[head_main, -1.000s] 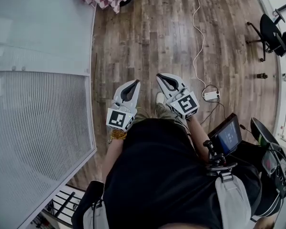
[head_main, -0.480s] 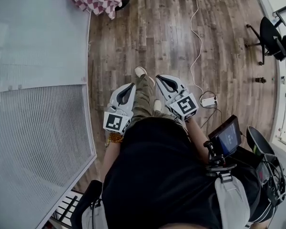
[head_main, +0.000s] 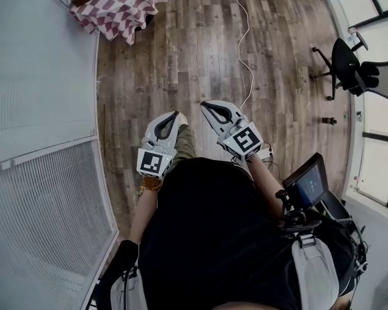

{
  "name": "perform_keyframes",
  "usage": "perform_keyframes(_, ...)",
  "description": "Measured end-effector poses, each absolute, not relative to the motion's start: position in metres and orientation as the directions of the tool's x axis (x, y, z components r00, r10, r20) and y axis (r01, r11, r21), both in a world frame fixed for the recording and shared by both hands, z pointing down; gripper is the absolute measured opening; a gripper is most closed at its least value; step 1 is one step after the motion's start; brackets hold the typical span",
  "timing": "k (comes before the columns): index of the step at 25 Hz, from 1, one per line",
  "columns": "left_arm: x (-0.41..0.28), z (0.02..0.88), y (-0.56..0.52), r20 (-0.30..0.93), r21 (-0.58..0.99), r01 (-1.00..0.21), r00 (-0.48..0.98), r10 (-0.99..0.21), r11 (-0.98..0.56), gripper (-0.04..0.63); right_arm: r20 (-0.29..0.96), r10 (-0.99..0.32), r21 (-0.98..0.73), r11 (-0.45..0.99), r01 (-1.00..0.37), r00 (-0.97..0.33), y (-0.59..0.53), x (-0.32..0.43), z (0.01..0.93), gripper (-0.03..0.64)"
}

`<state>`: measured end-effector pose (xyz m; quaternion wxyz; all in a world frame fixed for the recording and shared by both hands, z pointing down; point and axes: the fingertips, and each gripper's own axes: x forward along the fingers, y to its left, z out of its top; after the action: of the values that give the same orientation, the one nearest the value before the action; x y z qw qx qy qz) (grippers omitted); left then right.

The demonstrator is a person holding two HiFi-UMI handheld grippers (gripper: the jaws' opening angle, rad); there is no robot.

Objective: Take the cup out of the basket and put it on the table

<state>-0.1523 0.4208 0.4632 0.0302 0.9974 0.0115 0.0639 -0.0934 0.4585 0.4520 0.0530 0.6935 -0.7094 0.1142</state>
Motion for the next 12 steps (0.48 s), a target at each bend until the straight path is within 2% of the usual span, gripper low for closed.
perform_keyframes(12,-0.069,0.455,0.274,0.123,0.001,-0.003,0.992,-0.003,-1.000,0.006,0.237,-0.963,-0.062,0.114,-0.992,-0.125,0.300,-0.023,0.441,0.012)
